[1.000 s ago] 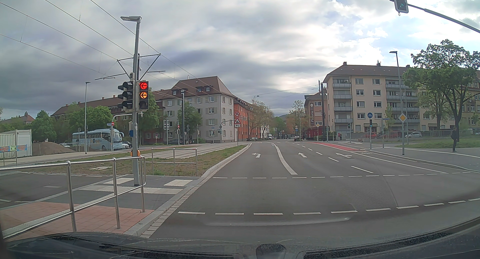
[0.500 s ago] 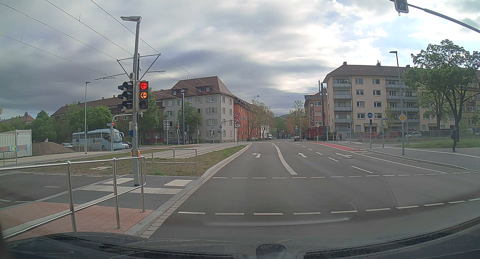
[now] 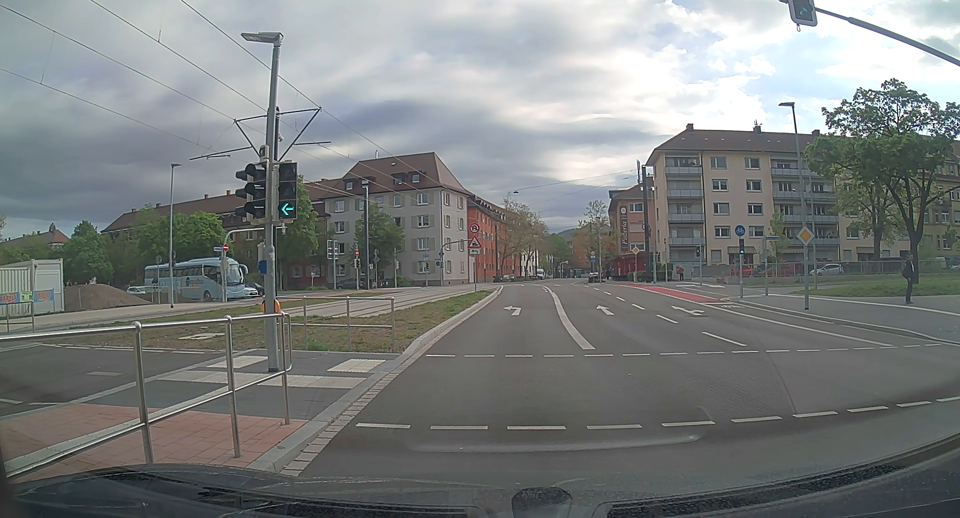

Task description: Follow the waypoints while adhering to traffic rules and regulations

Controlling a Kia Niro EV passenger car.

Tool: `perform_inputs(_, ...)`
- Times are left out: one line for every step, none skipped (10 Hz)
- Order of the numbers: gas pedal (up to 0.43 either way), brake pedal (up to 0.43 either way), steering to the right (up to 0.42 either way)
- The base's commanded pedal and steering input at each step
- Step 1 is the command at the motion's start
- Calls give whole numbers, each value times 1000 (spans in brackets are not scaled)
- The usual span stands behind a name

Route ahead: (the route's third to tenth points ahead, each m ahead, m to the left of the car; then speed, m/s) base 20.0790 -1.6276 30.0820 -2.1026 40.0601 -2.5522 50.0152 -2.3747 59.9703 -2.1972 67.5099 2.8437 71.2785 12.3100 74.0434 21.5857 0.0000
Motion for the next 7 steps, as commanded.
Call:
perform_inputs(0, 250, -12)
perform_inputs(0, 256, -11)
perform_inputs(0, 201, -11)
perform_inputs(0, 49, -11)
perform_inputs(0, 0, -10)
perform_inputs(0, 0, -8)
perform_inputs(0, 0, -3)
